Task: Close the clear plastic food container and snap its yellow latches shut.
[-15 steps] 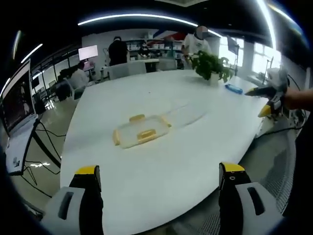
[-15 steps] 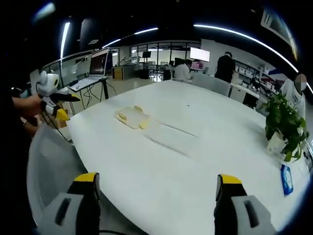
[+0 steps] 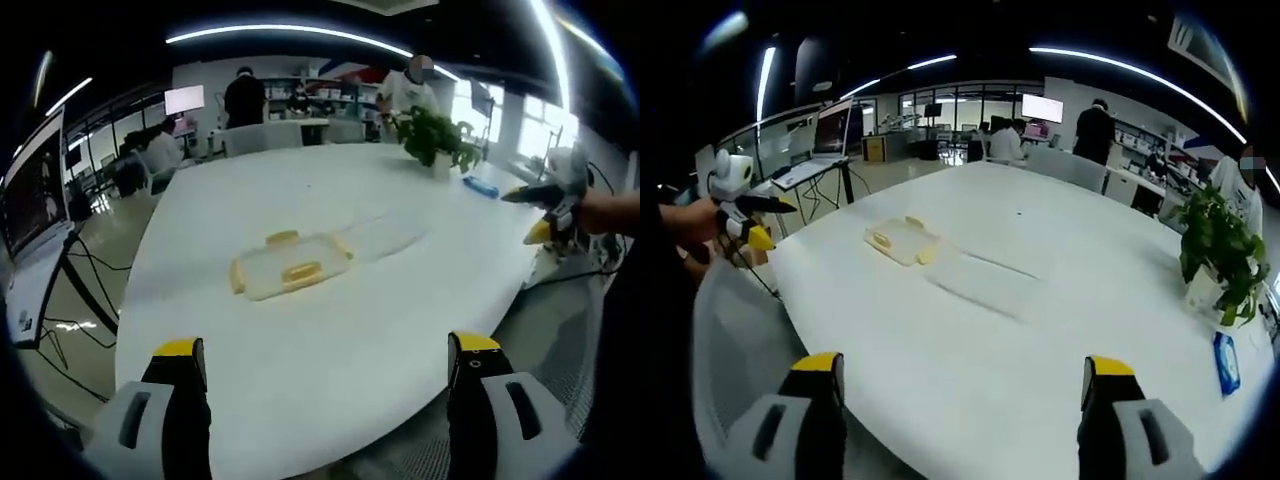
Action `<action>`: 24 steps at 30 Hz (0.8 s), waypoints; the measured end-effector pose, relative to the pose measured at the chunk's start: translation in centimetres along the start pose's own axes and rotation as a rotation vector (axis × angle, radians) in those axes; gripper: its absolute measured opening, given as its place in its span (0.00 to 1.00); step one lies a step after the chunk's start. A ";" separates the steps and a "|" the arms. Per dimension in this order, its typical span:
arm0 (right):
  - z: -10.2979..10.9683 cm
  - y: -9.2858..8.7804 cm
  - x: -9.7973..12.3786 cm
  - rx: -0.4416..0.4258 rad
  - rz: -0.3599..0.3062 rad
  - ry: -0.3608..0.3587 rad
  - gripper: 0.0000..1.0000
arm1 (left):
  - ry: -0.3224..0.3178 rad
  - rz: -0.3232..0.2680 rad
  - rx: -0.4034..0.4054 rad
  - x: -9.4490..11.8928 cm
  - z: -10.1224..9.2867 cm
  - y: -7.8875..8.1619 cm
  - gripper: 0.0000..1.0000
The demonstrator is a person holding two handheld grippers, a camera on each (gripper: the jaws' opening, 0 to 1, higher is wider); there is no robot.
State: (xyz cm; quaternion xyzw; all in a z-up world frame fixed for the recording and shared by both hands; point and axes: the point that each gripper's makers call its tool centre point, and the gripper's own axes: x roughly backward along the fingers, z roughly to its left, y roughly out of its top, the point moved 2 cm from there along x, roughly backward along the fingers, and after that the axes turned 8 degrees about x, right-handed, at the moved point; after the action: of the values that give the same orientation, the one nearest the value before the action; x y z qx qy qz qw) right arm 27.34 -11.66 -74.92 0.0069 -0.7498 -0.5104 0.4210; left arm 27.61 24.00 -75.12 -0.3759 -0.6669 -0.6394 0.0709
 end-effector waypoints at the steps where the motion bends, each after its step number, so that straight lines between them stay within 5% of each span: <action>1: 0.1 0.0 -0.2 -0.004 0.000 -0.001 1.00 | 0.001 0.004 -0.006 -0.1 0.1 -0.1 0.99; 24: 1.1 0.4 -1.4 -0.031 0.019 -0.024 1.00 | 0.001 0.031 0.039 -0.5 2.5 -0.1 0.99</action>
State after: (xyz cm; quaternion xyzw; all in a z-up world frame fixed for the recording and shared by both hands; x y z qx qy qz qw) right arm 27.71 -10.01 -75.60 -0.0131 -0.7468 -0.5180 0.4170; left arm 28.85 26.07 -75.90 -0.3845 -0.6733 -0.6253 0.0887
